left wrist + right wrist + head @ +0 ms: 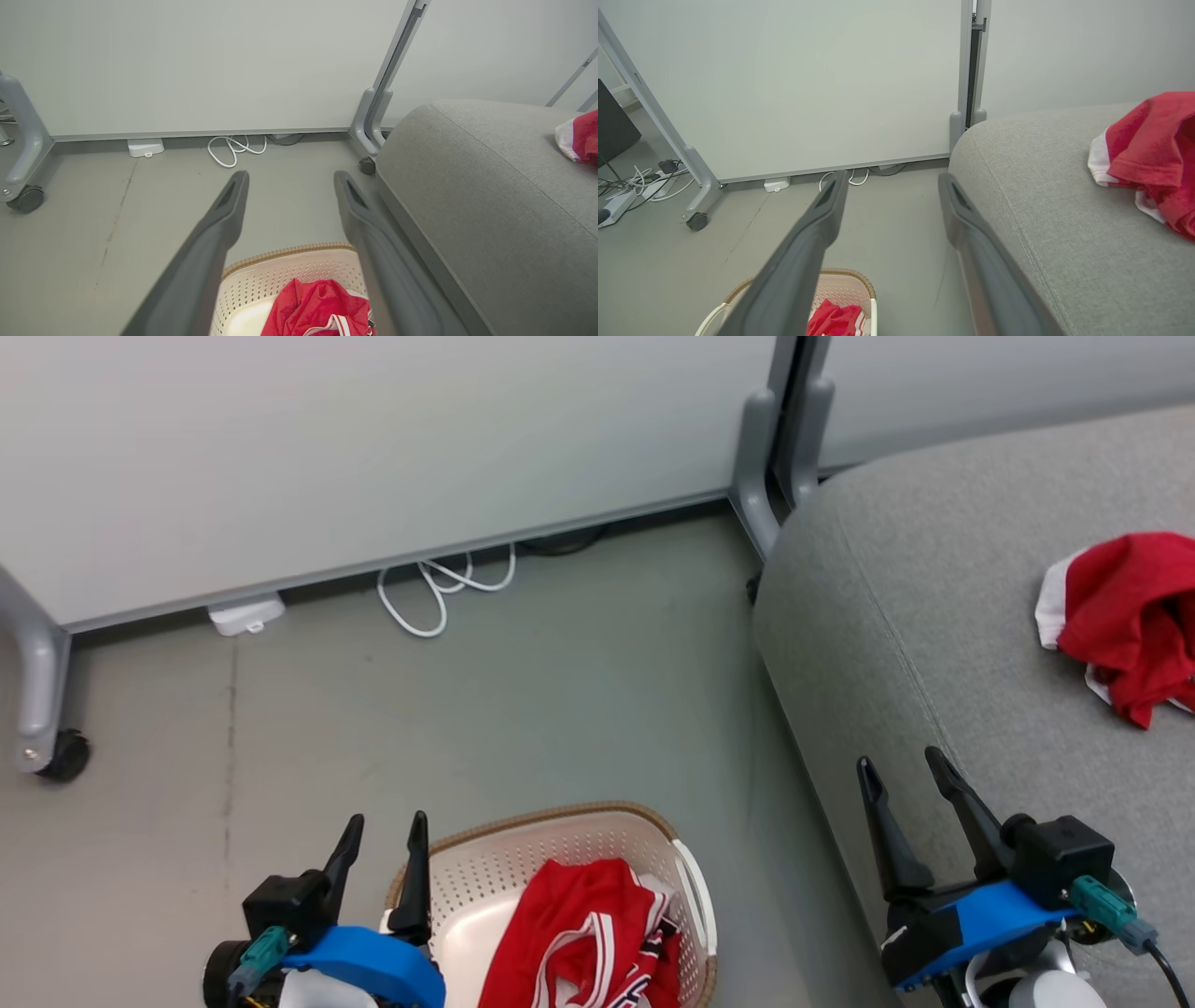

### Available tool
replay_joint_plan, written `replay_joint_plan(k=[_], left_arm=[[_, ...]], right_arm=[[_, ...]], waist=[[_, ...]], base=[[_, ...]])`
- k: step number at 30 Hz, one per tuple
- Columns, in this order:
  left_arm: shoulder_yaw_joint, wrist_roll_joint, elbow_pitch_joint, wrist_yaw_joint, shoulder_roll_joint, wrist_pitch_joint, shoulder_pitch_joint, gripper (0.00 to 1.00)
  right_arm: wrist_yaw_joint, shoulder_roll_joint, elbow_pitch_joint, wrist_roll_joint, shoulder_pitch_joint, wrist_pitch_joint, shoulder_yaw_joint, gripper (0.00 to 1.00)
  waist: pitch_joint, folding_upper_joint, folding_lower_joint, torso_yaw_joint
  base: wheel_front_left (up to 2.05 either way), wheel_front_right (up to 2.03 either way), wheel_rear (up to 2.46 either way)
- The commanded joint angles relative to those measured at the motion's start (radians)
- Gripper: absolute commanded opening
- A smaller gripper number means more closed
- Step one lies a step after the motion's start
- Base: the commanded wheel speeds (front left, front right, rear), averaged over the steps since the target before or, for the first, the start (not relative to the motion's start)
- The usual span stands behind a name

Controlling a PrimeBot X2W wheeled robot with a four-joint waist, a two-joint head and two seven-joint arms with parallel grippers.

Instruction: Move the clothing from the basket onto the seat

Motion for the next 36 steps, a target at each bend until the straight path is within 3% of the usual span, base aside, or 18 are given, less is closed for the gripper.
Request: replay_joint_plan(k=[1, 9, 21, 36], left_arm=[[-0.012, -0.001, 0.009, -0.002, 0.0, -0.003, -0.023, 1.0], [-0.101, -0.015, 0.111, -0.002, 0.0, -0.003, -0.093, 1.0], [-0.294, -0.068, 0.281, -0.002, 0.048, -0.003, -0.271, 1.0], [-0.458, -0.145, 0.446, -0.002, 0.101, 0.063, -0.473, 1.0]], right_arm=[[0.0, 0.001, -0.006, 0.0, -0.02, 0.0, 0.004, 1.0], [0.0, 0.001, -0.018, 0.011, -0.069, -0.016, 0.03, 1.0], [0.0, 0.003, -0.025, 0.051, -0.168, -0.078, 0.088, 1.0], [0.0, 0.003, -0.046, 0.101, -0.241, -0.136, 0.13, 1.0]], waist=[[0.041, 0.0, -0.0001, -0.036], [0.169, 0.0, -0.0001, -0.121], [0.402, 0.0, -0.0001, -0.233], [0.627, 0.0, -0.0001, -0.285]], base=[[0.0, 0.0, 0.0], [0.0, 0.0, 0.0], [0.0, 0.0, 0.0], [0.0, 0.0, 0.0]])
